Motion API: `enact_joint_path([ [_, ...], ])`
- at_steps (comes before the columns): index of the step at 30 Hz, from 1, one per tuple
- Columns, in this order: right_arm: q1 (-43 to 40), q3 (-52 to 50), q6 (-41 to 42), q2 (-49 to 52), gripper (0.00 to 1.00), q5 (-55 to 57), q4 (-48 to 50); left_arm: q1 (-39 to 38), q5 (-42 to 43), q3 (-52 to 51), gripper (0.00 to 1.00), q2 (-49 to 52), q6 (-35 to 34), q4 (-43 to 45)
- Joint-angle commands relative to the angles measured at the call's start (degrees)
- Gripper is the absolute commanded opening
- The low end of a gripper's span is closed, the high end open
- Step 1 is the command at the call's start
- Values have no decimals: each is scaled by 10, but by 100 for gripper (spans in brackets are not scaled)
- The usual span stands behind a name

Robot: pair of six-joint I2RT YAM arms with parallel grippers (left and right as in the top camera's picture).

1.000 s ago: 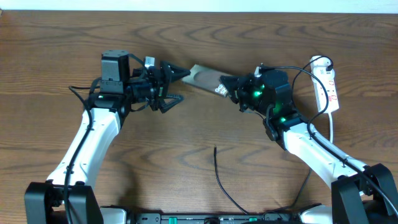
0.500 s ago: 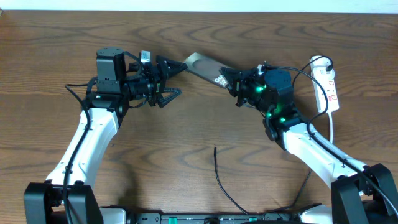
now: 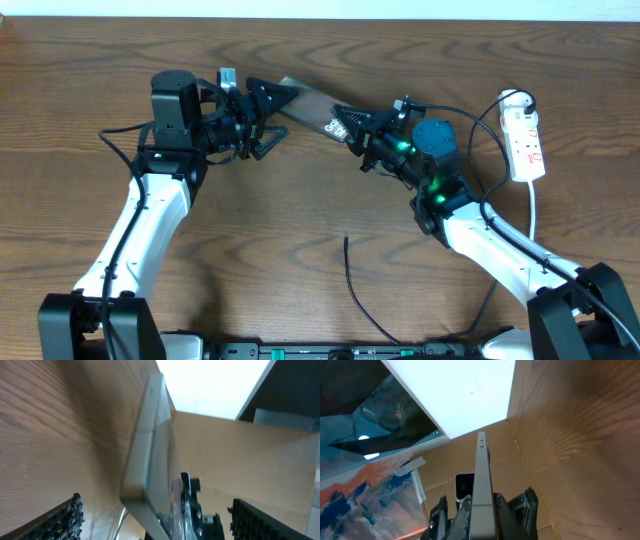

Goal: Plug charger to phone and switch on socket
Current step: 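Regrasp the phone's other end with the left gripper and raise it, then open the right gripper and carry the phone left with the left gripper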

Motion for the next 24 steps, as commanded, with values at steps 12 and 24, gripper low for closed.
enact_joint_path([
  [12,65,9,11,-4,1,73,49,3,-112,3,90,-2,-62,50],
  [24,103,9,16,-4,1,118,54,3,-127,3,83,-1,-97,102],
])
